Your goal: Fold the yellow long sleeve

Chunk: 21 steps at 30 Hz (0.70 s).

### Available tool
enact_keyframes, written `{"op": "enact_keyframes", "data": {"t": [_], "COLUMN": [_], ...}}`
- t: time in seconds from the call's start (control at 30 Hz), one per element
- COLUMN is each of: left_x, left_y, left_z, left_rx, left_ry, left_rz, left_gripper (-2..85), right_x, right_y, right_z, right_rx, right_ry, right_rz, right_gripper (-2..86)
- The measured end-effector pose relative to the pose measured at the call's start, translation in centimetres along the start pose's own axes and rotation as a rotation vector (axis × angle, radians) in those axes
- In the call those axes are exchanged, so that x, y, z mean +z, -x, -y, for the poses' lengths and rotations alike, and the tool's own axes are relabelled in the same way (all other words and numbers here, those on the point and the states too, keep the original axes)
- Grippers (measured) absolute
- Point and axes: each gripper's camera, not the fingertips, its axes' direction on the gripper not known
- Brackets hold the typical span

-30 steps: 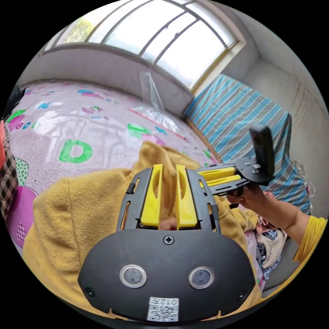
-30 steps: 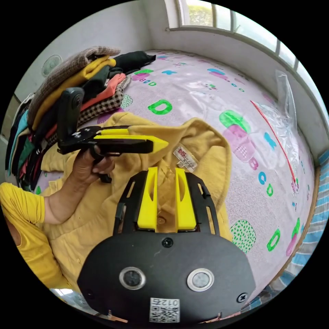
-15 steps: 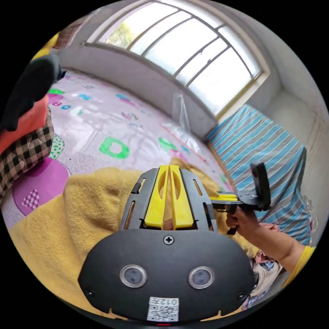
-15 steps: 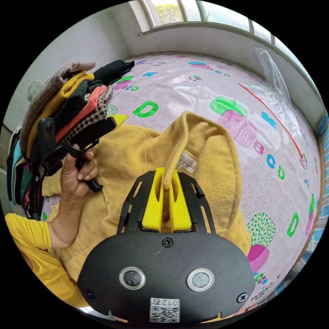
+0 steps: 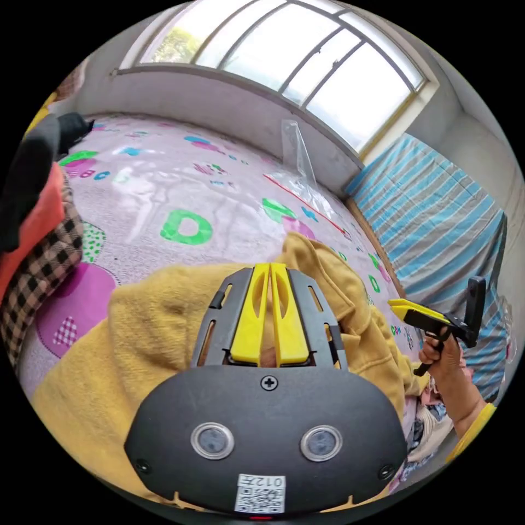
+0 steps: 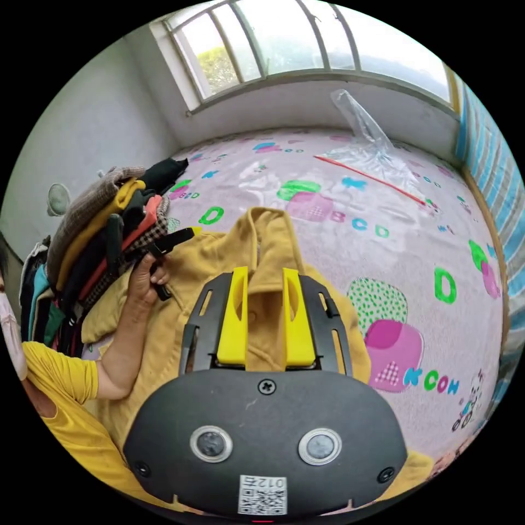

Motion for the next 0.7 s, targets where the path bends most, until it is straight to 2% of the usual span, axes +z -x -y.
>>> {"op": "enact_keyframes", "data": {"t": [0.13,0.2,0.37,0.5,0.57,0.6,0.67,0.7], "left_x": [1.0,1.3,2.5,4.2,5.5,6.2,5.7,4.3], "left_y": [-2.3,-3.1,-5.4,-7.5,-8.6,-9.0,-8.9,-8.5], "left_z": [0.1,0.1,0.1,-0.3,-0.7,-0.8,-0.7,-0.6], "left_rx": [0.100,0.138,0.277,0.354,0.383,0.374,0.337,0.309], "left_ry": [0.033,0.041,0.107,0.179,0.242,0.275,0.234,0.147], "left_rz": [-0.027,-0.046,-0.163,-0.209,-0.175,-0.101,0.032,0.085], "left_gripper": [0.3,0.3,0.3,0.2,0.3,0.3,0.3,0.3], "right_x": [2.7,3.8,2.8,-0.6,-1.7,-2.0,-1.4,-0.7], "right_y": [-3.9,-4.7,-5.4,-2.0,0.0,1.3,3.0,3.7], "right_z": [-2.4,-2.1,-1.5,-1.5,-1.1,-0.6,0.6,1.3], "right_rx": [0.233,0.281,0.317,0.247,0.187,0.155,0.117,0.113], "right_ry": [0.085,0.071,-0.148,-0.282,-0.315,-0.318,-0.295,-0.284], "right_rz": [0.242,0.278,0.380,0.290,0.255,0.230,0.204,0.200], "right_gripper": [10.4,10.1,4.0,2.6,2.3,2.2,2.1,2.1]}}
